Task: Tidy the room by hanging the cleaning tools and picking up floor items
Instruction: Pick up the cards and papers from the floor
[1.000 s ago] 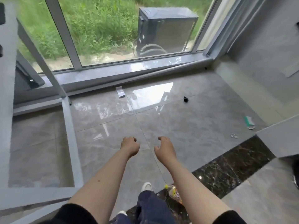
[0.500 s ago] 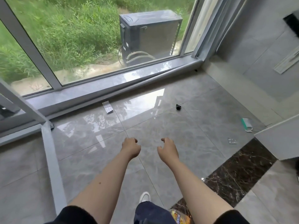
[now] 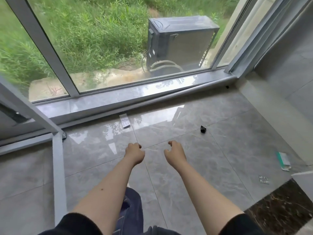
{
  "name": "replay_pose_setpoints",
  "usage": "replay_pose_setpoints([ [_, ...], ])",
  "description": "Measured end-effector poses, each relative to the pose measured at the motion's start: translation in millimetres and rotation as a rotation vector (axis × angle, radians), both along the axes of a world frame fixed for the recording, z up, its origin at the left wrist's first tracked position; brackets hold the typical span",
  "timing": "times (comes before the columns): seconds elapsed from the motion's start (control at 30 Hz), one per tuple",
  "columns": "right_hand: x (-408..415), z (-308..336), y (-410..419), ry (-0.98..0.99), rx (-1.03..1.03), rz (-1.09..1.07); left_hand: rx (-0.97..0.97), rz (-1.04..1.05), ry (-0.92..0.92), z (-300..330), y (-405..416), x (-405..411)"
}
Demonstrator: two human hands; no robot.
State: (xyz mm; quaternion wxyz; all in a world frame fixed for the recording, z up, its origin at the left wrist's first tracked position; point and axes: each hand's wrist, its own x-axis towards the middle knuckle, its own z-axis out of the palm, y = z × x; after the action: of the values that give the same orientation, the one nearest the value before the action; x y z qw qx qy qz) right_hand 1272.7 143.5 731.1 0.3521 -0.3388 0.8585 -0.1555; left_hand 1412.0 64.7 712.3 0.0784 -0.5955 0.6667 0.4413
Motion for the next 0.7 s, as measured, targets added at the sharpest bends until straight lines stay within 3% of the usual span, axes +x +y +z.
replay_pose_setpoints([
  [0.4, -5.1, -9.4, -190.7, -0.041, -0.029, 0.051, 0.000, 0.082, -0.014, -11.5, -195.5, -4.6],
  [0.7, -47.3, -73.4, -311.6, -0.158, 0.034, 0.038, 0.107, 0.123, -0.086, -70.6, -307.0, -36.5],
])
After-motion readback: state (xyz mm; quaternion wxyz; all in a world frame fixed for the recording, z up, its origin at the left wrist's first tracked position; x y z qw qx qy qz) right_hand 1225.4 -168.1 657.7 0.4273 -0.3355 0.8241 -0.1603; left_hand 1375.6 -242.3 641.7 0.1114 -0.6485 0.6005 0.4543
